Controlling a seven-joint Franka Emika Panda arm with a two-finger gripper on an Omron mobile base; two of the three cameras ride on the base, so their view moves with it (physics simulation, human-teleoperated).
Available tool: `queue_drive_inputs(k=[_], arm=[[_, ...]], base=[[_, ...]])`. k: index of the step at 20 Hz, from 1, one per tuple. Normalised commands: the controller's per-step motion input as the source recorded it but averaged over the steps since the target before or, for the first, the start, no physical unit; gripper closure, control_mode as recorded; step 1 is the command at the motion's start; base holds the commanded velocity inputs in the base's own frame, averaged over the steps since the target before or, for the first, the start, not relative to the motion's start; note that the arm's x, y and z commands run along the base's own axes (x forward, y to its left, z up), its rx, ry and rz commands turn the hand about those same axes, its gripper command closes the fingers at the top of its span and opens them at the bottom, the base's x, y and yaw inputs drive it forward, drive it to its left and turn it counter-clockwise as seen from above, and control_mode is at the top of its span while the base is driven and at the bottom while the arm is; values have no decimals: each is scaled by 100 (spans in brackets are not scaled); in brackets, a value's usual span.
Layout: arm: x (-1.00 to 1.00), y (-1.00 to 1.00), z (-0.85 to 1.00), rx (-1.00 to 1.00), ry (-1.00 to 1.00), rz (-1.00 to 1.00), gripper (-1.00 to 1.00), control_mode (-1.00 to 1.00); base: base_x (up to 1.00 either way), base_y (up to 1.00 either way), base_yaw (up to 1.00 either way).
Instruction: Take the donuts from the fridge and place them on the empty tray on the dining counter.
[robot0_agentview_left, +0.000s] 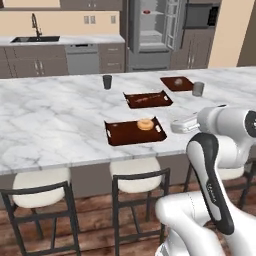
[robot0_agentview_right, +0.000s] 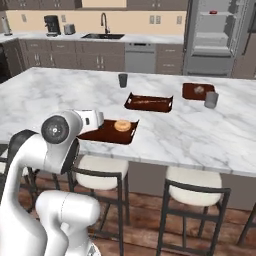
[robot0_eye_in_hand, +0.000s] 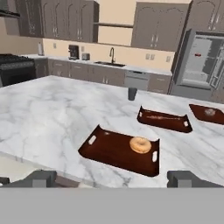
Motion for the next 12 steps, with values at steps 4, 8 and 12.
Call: queue_drive_inputs(k=[4,8,12], arm=[[0,0,0,0,0,0,-100,100],[0,0,0,0,0,0,-100,100],[0,0,0,0,0,0,-100,100]], base=[[-85,75,9],[37,100,4],[61,100,0]])
